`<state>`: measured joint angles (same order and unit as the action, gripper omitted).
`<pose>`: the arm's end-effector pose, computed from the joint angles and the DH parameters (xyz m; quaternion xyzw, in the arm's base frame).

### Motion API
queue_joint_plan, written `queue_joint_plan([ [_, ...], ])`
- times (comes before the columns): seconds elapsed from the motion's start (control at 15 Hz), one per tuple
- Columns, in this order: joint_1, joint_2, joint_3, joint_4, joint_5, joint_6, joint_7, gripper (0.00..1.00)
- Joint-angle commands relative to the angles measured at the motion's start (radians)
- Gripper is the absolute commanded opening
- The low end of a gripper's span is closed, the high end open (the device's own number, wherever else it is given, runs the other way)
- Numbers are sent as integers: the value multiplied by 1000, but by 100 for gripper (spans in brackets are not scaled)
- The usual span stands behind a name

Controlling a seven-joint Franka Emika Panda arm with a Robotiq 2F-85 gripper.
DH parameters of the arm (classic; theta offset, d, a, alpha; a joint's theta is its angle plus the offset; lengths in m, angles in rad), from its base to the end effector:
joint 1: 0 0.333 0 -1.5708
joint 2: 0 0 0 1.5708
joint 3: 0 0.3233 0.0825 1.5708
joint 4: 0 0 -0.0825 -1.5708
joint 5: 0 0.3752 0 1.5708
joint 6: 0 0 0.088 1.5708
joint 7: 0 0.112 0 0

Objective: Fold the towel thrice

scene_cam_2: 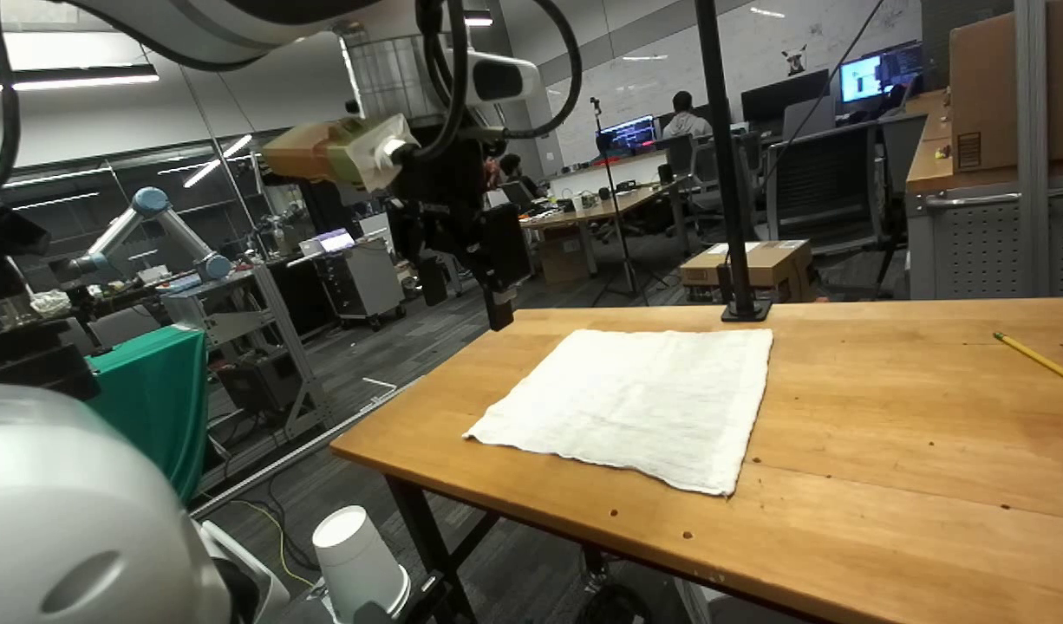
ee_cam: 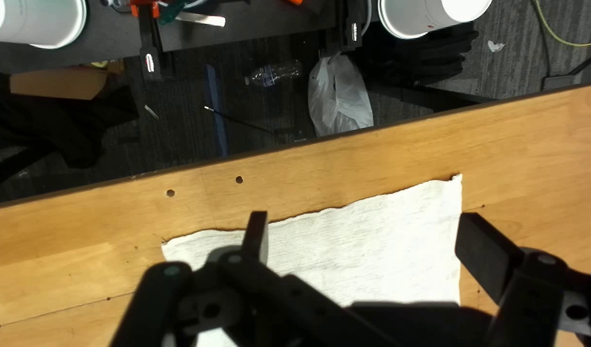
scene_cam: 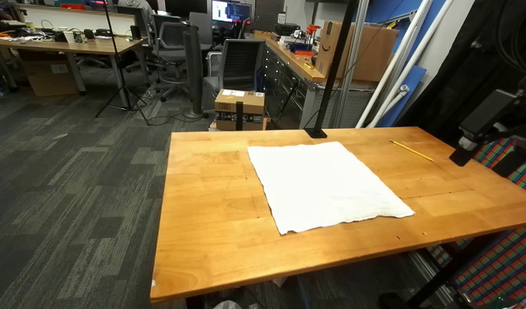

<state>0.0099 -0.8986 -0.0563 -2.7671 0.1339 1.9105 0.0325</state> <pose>0.2743 -0.0023 0.4602 -0.9949 0.0501 -0.0198 0.0855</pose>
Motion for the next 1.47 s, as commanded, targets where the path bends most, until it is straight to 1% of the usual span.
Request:
queue_joint_plan([
  [0.0, -11, 1, 9, 2, 7, -3, -7, 100],
  [1.13, -8, 9, 12, 2, 9, 4, -5, 100],
  [1.2, -16, 12, 25, 2, -8, 19, 0, 100],
  [1.27, -14, 15, 29, 2, -32, 54, -27, 100],
  [1.4, -25, 31, 39, 2, -83, 93, -39, 100],
])
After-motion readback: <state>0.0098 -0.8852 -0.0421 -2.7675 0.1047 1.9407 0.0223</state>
